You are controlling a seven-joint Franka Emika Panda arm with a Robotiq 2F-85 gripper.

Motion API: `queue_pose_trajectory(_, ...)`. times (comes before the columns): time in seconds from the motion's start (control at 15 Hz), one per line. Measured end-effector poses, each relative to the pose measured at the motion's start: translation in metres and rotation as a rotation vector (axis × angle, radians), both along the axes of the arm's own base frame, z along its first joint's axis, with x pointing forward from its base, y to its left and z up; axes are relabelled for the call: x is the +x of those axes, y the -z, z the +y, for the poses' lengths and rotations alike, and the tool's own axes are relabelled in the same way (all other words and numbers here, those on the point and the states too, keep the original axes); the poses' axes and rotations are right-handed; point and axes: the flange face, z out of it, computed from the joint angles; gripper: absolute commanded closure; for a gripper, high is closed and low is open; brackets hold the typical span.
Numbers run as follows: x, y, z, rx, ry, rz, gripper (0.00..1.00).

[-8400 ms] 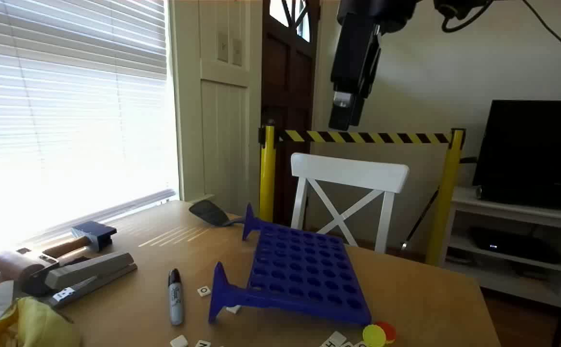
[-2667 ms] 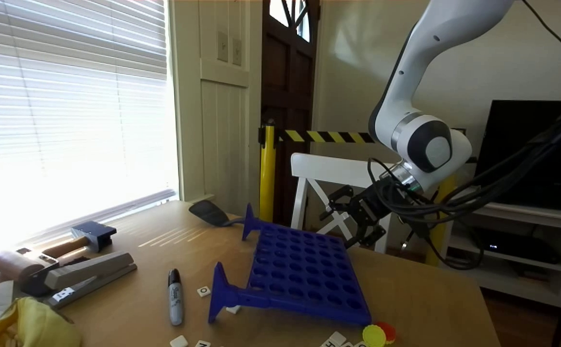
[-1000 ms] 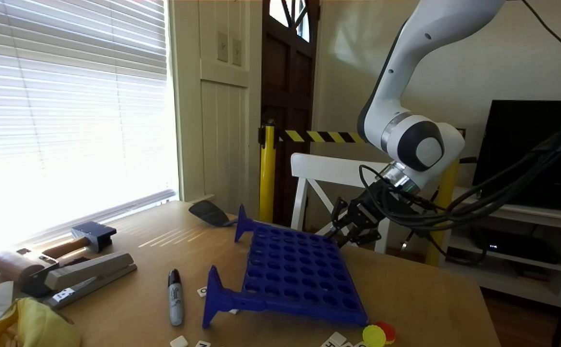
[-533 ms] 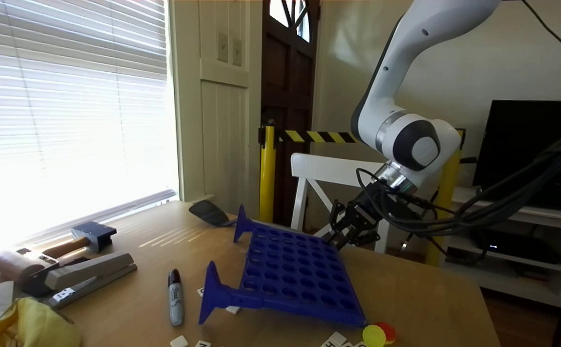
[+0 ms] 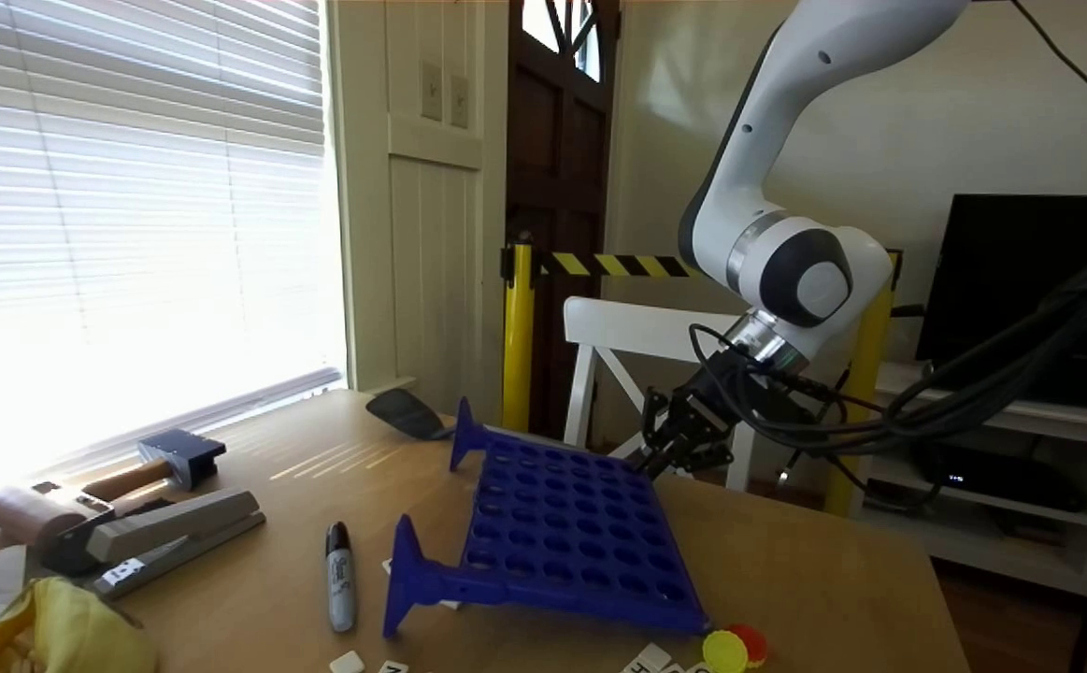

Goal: Put the blue object up right

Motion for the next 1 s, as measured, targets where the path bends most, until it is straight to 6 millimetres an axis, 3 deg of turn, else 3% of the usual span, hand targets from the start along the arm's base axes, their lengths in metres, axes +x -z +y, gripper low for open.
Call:
queue_pose_trajectory(0.27, -0.001, -0.007, 0.001, -0.001, -0.001, -0.009, 0.97)
queue_pose_trajectory(0.47, -0.009, -0.026, 0.009, 0.030, 0.001, -0.017, 0.97)
queue_pose_trajectory(1.0, -0.038, -0.116, 0.044, 0.147, -0.076, -0.029, 0.98)
